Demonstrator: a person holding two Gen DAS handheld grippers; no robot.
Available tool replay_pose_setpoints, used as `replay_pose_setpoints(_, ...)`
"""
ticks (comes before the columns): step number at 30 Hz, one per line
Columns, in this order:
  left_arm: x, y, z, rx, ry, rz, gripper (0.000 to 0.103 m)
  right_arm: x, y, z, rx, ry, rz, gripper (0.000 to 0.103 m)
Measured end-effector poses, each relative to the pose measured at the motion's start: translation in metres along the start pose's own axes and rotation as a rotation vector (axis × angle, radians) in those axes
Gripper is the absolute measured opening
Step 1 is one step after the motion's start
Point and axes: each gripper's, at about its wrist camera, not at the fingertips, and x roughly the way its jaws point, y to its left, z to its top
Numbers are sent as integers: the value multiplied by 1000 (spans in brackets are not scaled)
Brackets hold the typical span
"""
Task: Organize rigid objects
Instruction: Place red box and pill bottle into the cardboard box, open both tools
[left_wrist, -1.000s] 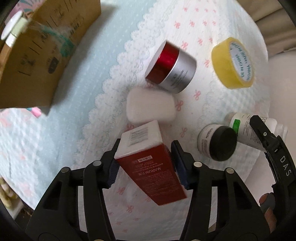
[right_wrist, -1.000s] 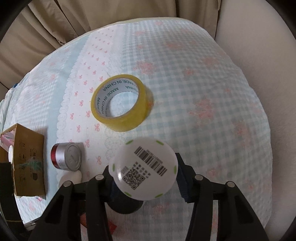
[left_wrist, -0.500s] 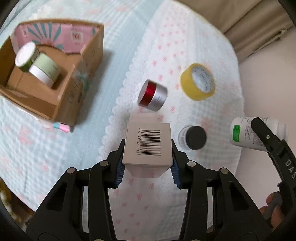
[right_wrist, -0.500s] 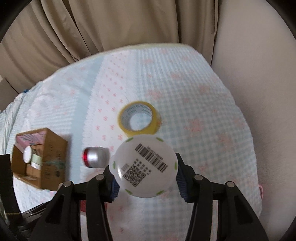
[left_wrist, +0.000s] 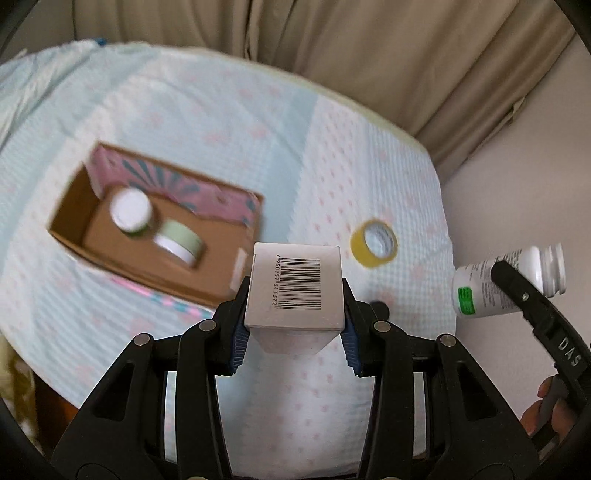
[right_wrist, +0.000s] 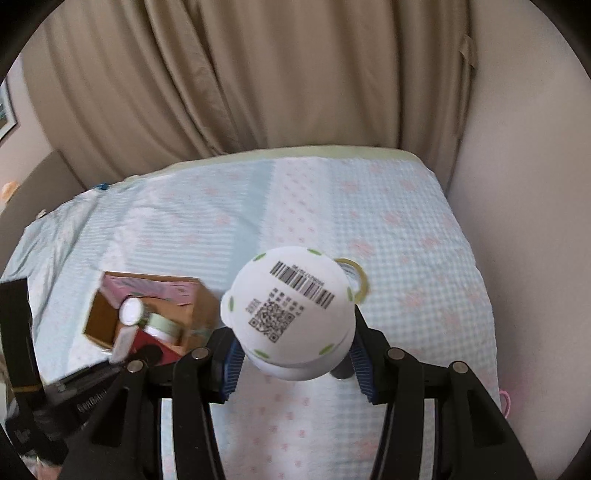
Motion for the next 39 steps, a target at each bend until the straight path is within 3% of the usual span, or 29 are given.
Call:
replay_pose_setpoints(6,-44,64,45,33,-49,11,38,-8,62,11,-23,-5,45,47)
replay_pose_setpoints(11,-60,123,83,76,-42,10,38,1,114,14,20,20,66,47)
replay_pose_setpoints(19,-29,209,125,167,76,-23,38,51,193,11,169,131,44,47)
replay_pose_setpoints(25,13,245,137,227,181,-14,38,102,233,-2,292,244,42,47)
replay_pose_setpoints(31,51,265,136,252,224,11,38,145,241,-15,303,336,17,47)
replay_pose_setpoints(39,108,265,125,279,298,43,38,206,213,-32,264,432,-67,47)
